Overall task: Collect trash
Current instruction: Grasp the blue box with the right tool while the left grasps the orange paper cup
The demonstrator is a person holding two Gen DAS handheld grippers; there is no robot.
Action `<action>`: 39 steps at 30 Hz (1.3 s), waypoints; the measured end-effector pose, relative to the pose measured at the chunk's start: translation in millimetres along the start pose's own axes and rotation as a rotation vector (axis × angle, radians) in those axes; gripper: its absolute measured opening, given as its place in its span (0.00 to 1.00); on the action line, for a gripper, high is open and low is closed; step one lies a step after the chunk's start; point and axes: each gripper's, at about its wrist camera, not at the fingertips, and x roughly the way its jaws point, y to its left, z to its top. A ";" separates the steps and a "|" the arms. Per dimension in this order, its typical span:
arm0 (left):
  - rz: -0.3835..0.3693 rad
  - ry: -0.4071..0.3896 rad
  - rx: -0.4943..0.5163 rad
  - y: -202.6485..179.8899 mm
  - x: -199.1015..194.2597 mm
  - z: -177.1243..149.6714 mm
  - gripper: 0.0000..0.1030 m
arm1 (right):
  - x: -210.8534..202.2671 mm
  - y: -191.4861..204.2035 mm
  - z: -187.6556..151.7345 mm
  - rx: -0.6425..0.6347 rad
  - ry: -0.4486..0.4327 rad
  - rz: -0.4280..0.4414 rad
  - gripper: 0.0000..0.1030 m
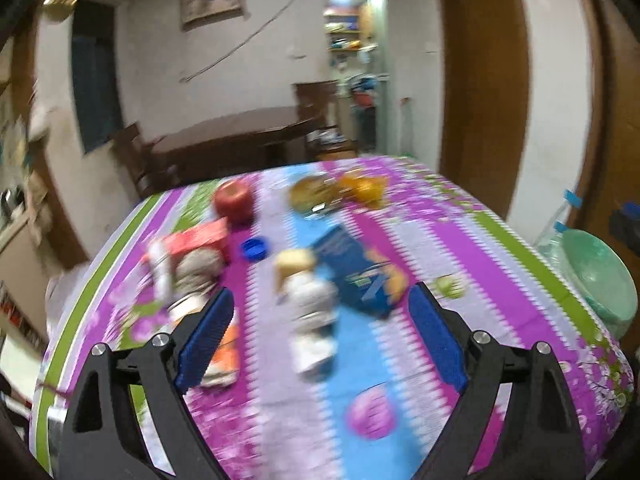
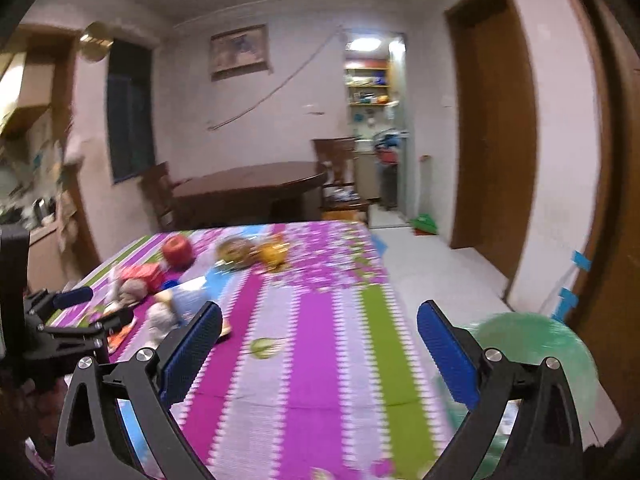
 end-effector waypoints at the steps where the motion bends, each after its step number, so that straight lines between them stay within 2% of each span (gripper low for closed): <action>1: 0.007 0.006 -0.021 10.9 -2.2 -1.3 0.85 | 6.3 13.0 -0.8 -0.018 0.011 0.020 0.95; 4: 0.044 0.033 -0.104 53.4 -3.0 -7.3 0.85 | 15.3 43.4 -1.0 -0.047 0.042 0.084 0.95; 9: 0.109 0.109 -0.192 103.5 12.8 -15.1 0.85 | 46.0 91.2 -9.0 -0.050 0.163 0.246 0.88; 13: 0.003 0.191 -0.230 115.0 36.1 -16.0 0.85 | 73.6 113.1 -18.2 -0.047 0.250 0.296 0.75; 16: 0.055 0.217 -0.224 114.6 52.4 -19.7 0.84 | 95.2 120.9 -20.1 -0.054 0.307 0.320 0.58; 17: 0.073 0.235 -0.229 116.7 59.6 -20.2 0.78 | 103.4 125.8 -21.9 -0.065 0.333 0.326 0.54; 20: 0.077 0.285 -0.250 119.0 76.9 -21.3 0.69 | 122.6 137.7 -25.5 -0.075 0.383 0.350 0.54; 22: 0.063 0.317 -0.256 120.7 84.9 -24.6 0.59 | 132.7 142.0 -24.3 -0.090 0.381 0.323 0.54; 24: 0.051 0.353 -0.264 120.8 93.4 -29.9 0.43 | 152.3 144.9 -22.2 -0.122 0.412 0.302 0.56; 25: 0.034 0.370 -0.273 121.3 96.6 -32.7 0.38 | 158.4 142.6 -20.3 -0.125 0.422 0.290 0.65; 26: 0.029 0.365 -0.282 122.0 97.5 -34.4 0.36 | 169.2 142.0 -19.0 -0.134 0.438 0.275 0.79; 29: 0.020 0.358 -0.284 123.0 96.0 -35.3 0.35 | 194.8 140.6 -17.3 -0.151 0.476 0.277 0.84; 35: 0.003 0.344 -0.288 124.9 97.1 -36.1 0.34 | 242.3 136.5 -20.7 -0.175 0.572 0.331 0.84; 37: 0.000 0.344 -0.291 125.4 96.2 -36.3 0.34 | 248.6 136.2 -24.5 -0.179 0.590 0.341 0.63; 39: 0.001 0.344 -0.290 125.3 96.2 -36.6 0.34 | 246.3 135.6 -24.2 -0.187 0.576 0.346 0.61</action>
